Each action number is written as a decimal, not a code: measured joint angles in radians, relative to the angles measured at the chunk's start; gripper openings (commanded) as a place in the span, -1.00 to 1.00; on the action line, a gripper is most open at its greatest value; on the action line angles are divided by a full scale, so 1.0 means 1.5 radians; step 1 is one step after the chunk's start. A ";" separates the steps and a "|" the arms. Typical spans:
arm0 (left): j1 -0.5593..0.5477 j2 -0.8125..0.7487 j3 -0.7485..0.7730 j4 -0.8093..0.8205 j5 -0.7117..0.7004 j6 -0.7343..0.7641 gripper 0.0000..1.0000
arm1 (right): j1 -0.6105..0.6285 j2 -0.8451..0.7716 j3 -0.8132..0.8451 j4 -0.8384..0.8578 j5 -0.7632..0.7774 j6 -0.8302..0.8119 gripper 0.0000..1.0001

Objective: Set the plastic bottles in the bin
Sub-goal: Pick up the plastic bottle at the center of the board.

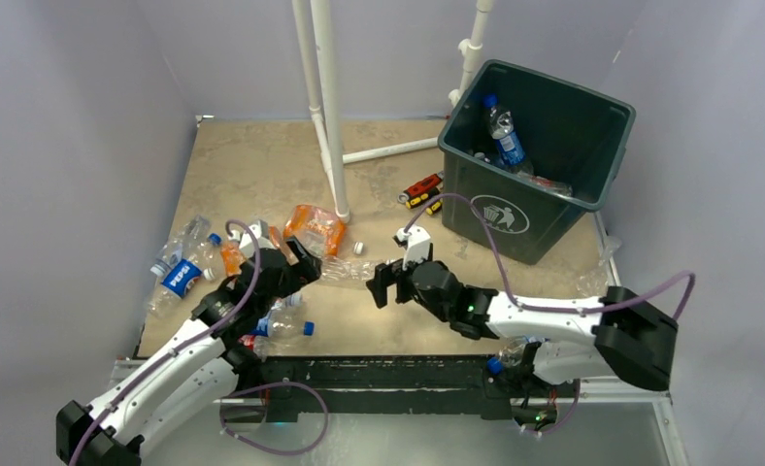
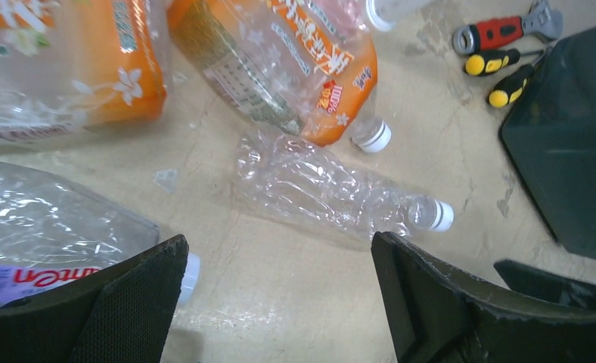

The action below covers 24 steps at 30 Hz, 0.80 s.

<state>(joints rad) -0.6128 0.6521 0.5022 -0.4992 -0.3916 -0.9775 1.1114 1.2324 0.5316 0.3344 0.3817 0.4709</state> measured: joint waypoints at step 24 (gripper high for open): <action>0.000 0.254 -0.030 0.250 0.006 -0.005 0.75 | -0.011 0.044 -0.054 0.081 0.057 0.108 0.91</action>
<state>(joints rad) -0.6128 1.0325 0.4580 -0.1242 -0.3820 -0.9844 1.0946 1.2980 0.4500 0.4564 0.4679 0.6327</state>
